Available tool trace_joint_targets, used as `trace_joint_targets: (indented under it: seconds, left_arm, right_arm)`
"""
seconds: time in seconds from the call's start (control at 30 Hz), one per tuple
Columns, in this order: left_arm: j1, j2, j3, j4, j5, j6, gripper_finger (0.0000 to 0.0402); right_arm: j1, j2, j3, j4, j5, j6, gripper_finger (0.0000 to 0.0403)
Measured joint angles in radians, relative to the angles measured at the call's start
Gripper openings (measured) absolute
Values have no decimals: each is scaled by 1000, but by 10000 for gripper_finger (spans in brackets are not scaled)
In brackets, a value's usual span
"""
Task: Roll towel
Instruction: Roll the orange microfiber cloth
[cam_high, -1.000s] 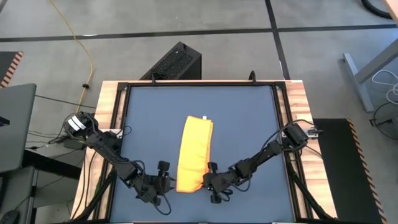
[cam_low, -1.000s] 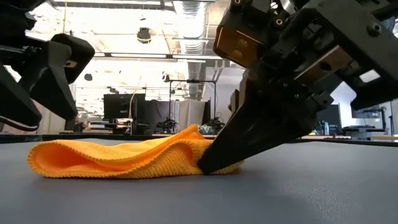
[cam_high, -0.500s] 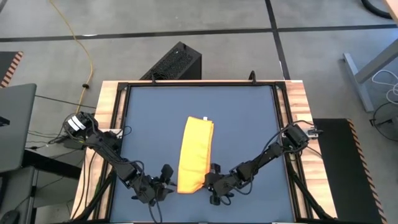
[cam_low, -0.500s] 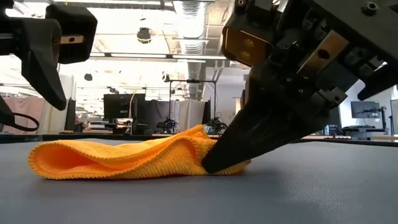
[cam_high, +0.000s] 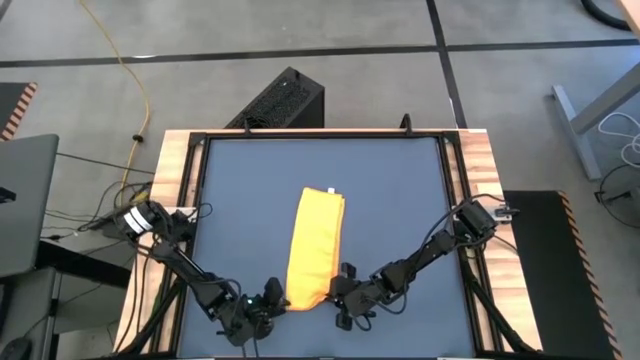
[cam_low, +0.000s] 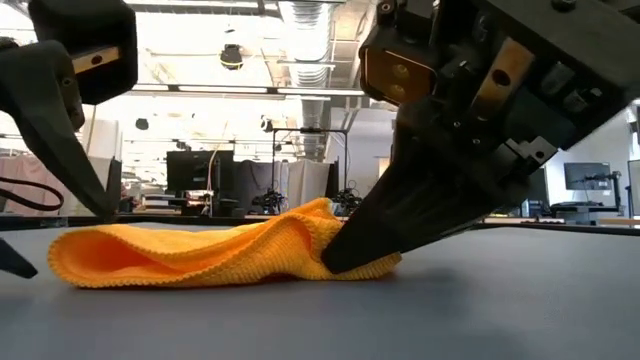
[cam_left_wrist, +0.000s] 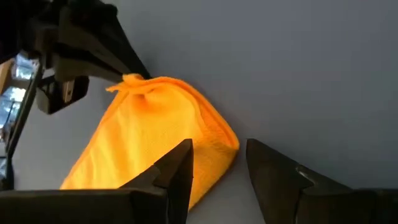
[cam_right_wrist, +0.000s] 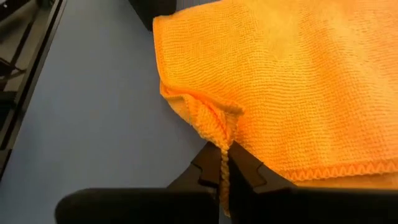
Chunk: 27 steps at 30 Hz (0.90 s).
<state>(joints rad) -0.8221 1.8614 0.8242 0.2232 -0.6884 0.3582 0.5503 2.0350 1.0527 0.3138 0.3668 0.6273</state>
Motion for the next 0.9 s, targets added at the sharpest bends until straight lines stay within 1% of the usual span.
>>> trace_joint_targets:
  seconds: [0.13,0.37,0.43,0.53,0.67,0.7,0.8,0.9]
  left_arm:
    - [1,1,0,-8,-22,-27,139]
    - [25,2,-1,-20,40,-47,139]
    - [36,3,-1,-22,50,-48,132]
    - [57,4,-2,-22,90,-67,100]
    - [75,6,-3,-22,138,-136,22]
    - [77,6,-3,-22,145,-160,12]
    - [88,4,-3,-27,182,-241,3]
    - [102,-12,-3,-62,254,-307,1]
  right_arm:
    - [0,0,0,5,0,13,32]
    - [2,0,0,5,0,20,30]
    - [5,0,0,6,0,20,31]
    - [12,0,0,7,0,29,31]
    - [23,0,1,5,0,49,30]
    - [27,0,1,4,1,55,30]
    - [37,0,1,3,0,78,31]
    - [44,0,1,2,0,104,32]
